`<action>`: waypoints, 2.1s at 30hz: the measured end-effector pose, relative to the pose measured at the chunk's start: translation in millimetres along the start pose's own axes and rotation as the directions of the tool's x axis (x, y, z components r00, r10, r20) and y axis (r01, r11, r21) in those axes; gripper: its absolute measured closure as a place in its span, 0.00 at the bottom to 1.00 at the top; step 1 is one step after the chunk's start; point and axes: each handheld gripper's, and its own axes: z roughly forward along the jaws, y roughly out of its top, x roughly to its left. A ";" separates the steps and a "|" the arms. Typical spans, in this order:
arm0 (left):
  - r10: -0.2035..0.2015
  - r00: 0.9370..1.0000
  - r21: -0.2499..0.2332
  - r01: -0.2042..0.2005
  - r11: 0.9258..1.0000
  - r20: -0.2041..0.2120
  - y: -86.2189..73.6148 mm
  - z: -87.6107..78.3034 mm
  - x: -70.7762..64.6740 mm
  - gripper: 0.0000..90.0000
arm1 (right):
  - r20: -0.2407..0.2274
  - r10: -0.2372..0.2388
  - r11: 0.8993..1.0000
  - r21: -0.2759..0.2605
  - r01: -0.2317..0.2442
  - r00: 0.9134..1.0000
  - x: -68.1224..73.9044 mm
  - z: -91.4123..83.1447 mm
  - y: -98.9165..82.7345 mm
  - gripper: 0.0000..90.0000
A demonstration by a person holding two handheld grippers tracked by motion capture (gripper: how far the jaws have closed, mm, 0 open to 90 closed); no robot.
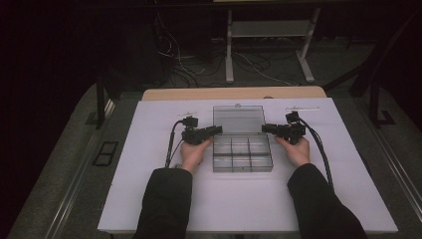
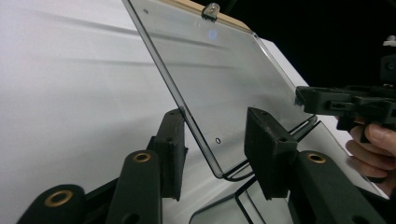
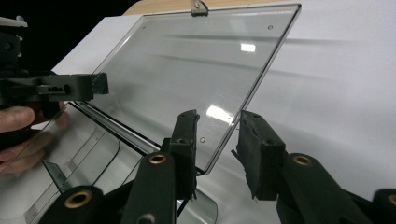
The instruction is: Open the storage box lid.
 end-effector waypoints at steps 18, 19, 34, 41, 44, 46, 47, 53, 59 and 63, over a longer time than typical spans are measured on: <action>0.051 0.997 0.031 -0.049 0.998 -0.066 5.1 -10.4 -6.3 0.55 | 0.060 -0.055 0.998 0.005 0.055 0.997 11.4 -6.3 -1.9 0.57; 0.059 0.996 0.036 -0.056 0.998 -0.070 6.0 -12.5 -6.9 0.54 | 0.061 -0.060 0.998 0.006 0.060 0.996 12.4 -7.5 -1.8 0.55; 0.113 0.993 0.040 -0.111 0.993 -0.038 13.3 -31.7 -20.5 0.39 | 0.070 -0.110 0.994 0.009 0.110 0.991 30.7 -29.4 -5.5 0.21; 0.171 0.985 0.056 -0.169 0.984 -0.029 16.3 -42.9 -31.3 0.19 | 0.052 -0.117 0.993 0.024 0.116 0.992 36.2 -43.3 -12.6 0.01; 0.190 0.981 0.070 -0.186 0.980 -0.050 17.0 -46.7 -37.1 0.00 | 0.040 -0.127 0.992 0.019 0.127 0.991 40.3 -52.4 -17.4 0.00; 0.202 0.979 0.079 -0.199 0.977 -0.038 17.6 -50.7 -39.2 0.00 | 0.037 -0.130 0.991 0.015 0.130 0.991 43.3 -58.3 -21.0 0.01; 0.209 0.978 0.083 -0.206 0.975 -0.029 17.8 -52.6 -40.2 0.00 | 0.035 -0.136 0.991 0.016 0.135 0.990 44.2 -60.5 -22.2 0.00; 0.261 0.965 0.085 -0.258 0.962 -0.017 18.3 -66.9 -45.9 0.00 | 0.026 -0.174 0.985 0.006 0.174 0.984 54.7 -76.8 -34.6 0.01; 0.290 0.957 0.099 -0.288 0.953 -0.012 13.5 -78.0 -47.5 0.00 | 0.011 -0.180 0.984 -0.011 0.180 0.984 60.9 -90.4 -46.7 0.01; 0.297 0.955 0.108 -0.295 0.949 -0.005 8.5 -84.1 -46.8 0.00 | 0.003 -0.178 0.984 -0.014 0.178 0.984 63.6 -96.9 -54.2 0.01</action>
